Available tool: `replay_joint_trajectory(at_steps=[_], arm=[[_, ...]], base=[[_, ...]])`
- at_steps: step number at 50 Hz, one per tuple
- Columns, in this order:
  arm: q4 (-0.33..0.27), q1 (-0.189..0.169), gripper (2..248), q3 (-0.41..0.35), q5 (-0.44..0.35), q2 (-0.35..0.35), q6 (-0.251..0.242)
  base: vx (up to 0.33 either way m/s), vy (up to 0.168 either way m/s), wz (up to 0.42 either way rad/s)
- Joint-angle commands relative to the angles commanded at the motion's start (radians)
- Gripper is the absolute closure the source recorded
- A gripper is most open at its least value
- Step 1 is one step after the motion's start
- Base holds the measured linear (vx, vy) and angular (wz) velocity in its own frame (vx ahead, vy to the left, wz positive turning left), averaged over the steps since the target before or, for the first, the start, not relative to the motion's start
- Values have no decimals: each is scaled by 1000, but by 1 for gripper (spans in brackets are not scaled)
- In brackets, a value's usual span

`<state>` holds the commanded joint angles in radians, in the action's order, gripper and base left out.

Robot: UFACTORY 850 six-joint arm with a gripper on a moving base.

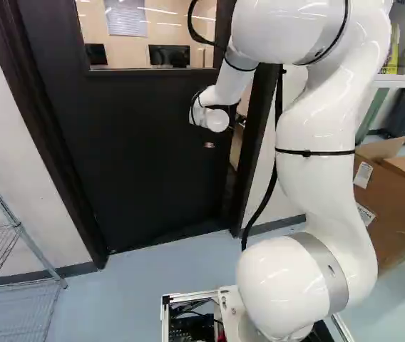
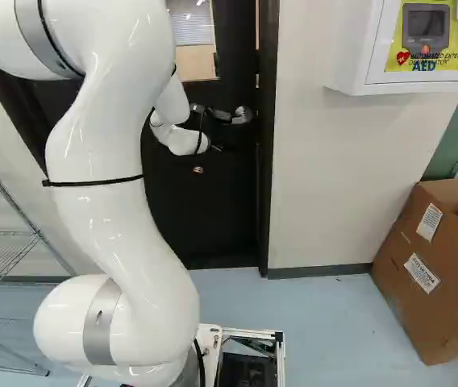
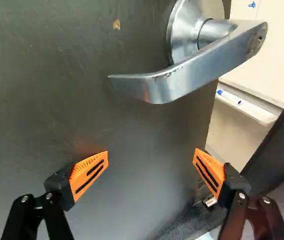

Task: Open the door and move inside

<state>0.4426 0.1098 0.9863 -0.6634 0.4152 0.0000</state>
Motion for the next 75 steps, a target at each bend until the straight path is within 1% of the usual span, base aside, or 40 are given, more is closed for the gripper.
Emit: replay_joint_trajectory(at_steps=[17,49,61,75], arm=[[48,19,3,99,10,78,0],[52,52,3,292,11,223,0],[49,76,3,312,11,239,0],[18,108,3,324,11,247,0]], base=[[0,0,0],[0,0,0],[0,0,0],[0,0,0]])
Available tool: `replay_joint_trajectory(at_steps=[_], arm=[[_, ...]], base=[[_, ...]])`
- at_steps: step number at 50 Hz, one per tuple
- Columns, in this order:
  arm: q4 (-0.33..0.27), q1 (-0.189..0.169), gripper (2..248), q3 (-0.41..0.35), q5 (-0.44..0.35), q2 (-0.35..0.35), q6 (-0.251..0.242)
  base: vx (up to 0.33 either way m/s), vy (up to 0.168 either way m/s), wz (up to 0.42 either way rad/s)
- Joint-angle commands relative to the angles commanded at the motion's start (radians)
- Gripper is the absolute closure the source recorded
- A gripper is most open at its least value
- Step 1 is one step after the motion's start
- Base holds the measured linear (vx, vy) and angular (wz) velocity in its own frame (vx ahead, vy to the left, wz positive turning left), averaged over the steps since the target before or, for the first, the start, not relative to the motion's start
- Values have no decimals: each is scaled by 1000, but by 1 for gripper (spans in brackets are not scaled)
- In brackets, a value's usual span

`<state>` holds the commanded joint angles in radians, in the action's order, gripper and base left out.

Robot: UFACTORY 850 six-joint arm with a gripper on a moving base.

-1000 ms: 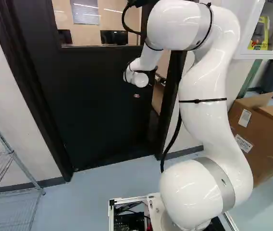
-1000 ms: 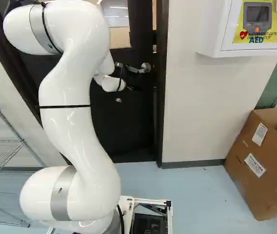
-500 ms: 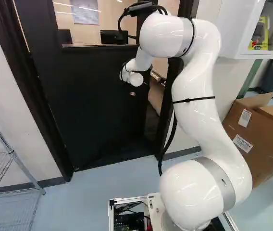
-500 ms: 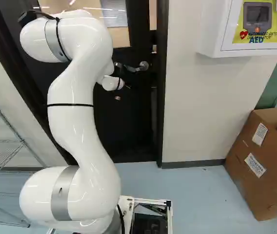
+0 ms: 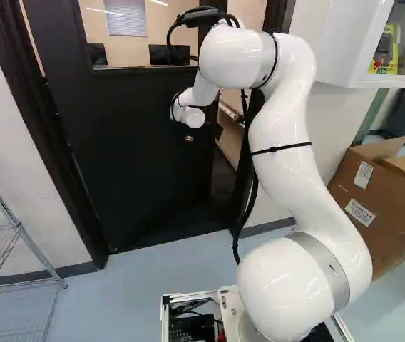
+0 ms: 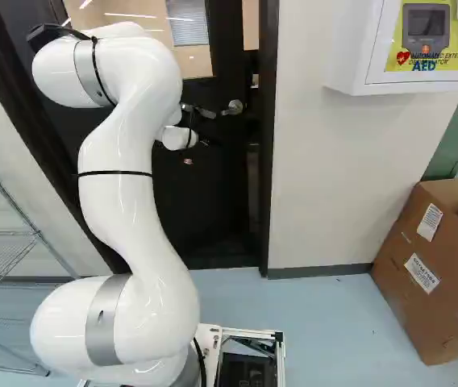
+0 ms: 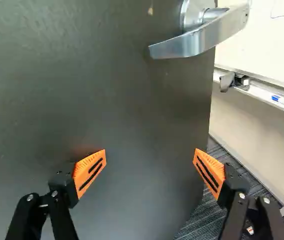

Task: Open the door and move inside

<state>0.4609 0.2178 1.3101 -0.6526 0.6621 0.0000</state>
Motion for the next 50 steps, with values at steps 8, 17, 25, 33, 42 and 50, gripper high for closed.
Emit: replay_joint_trajectory(at_steps=[8,17,25,33,42,50], arm=[[-33,19,3,10,0,7,0],[-92,37,3,39,5,28,0],[-157,48,3,86,17,62,0],[-225,58,3,140,33,101,0],[-260,64,3,199,41,143,0],[-265,64,3,212,42,153,0]], base=[[0,0,0],[0,0,0],[0,0,0],[0,0,0],[0,0,0],[0,0,0]])
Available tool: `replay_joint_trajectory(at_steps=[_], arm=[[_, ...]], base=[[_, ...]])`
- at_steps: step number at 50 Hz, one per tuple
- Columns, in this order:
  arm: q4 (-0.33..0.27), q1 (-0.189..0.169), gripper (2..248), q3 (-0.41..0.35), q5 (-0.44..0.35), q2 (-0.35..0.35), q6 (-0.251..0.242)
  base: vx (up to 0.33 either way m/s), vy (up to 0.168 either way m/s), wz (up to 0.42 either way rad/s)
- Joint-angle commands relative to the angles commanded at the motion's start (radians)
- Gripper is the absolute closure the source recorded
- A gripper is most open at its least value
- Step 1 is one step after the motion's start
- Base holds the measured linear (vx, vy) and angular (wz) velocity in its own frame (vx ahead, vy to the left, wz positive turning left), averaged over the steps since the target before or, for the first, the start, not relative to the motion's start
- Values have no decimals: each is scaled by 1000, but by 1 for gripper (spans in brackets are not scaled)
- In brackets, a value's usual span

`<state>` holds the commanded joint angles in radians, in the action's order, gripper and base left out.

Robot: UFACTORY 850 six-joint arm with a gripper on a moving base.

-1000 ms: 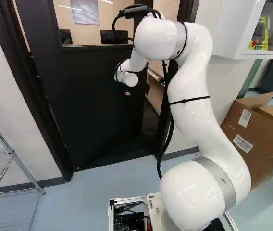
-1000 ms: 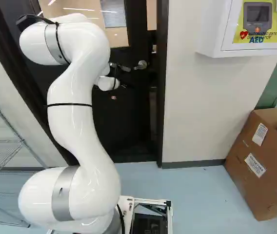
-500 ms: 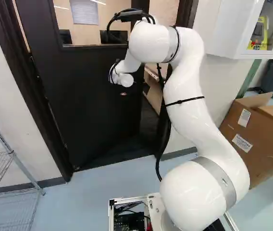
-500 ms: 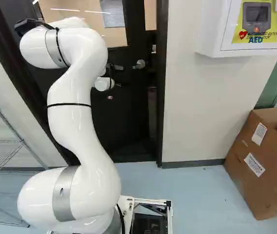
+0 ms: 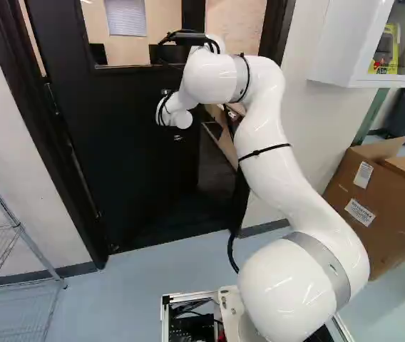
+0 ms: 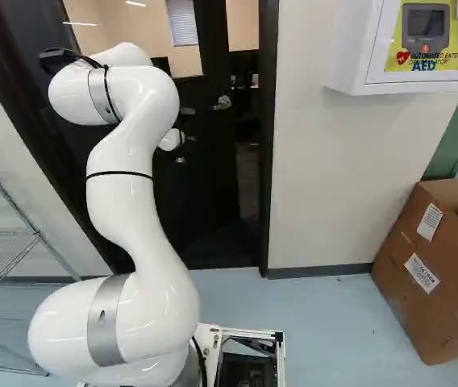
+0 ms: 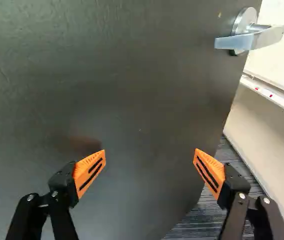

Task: Open the door and move inside

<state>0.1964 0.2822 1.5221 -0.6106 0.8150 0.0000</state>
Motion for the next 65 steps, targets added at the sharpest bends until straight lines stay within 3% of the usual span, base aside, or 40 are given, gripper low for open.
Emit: replay_joint_trajectory(at_steps=[17,65], arm=[[0,1,3,-28,0,-20,0],[-17,-25,3,-342,0,-250,0]], base=[[0,0,0],[0,0,0]])
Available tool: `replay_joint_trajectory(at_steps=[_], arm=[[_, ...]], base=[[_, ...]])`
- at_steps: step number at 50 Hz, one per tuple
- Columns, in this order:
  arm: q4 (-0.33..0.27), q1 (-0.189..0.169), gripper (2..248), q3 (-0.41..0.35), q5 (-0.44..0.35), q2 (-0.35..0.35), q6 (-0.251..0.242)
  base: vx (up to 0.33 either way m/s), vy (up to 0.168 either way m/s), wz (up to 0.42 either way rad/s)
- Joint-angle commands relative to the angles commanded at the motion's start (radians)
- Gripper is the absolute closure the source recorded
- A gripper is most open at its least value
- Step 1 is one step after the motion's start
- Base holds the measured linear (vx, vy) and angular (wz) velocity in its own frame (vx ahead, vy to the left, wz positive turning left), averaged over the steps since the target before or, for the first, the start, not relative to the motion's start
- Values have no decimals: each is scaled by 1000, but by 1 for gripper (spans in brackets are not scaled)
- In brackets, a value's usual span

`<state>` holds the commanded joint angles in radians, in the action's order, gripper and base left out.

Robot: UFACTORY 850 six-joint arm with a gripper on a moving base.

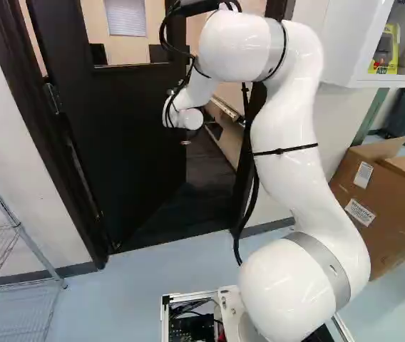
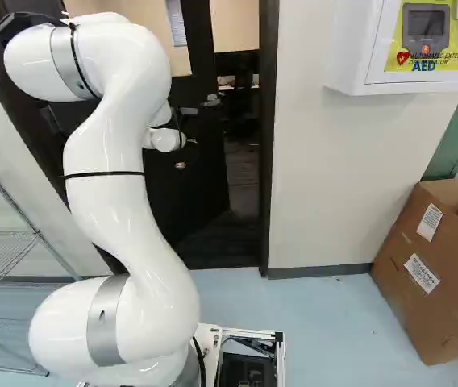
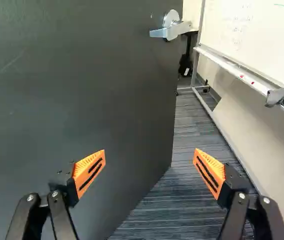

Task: Open the door and move inside

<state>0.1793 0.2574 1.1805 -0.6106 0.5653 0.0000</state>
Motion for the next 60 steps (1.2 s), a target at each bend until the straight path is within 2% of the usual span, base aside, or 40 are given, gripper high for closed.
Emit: replay_joint_trajectory(at_steps=[60], arm=[[-221,-80,3,-336,0,-267,0]], base=[[0,0,0]])
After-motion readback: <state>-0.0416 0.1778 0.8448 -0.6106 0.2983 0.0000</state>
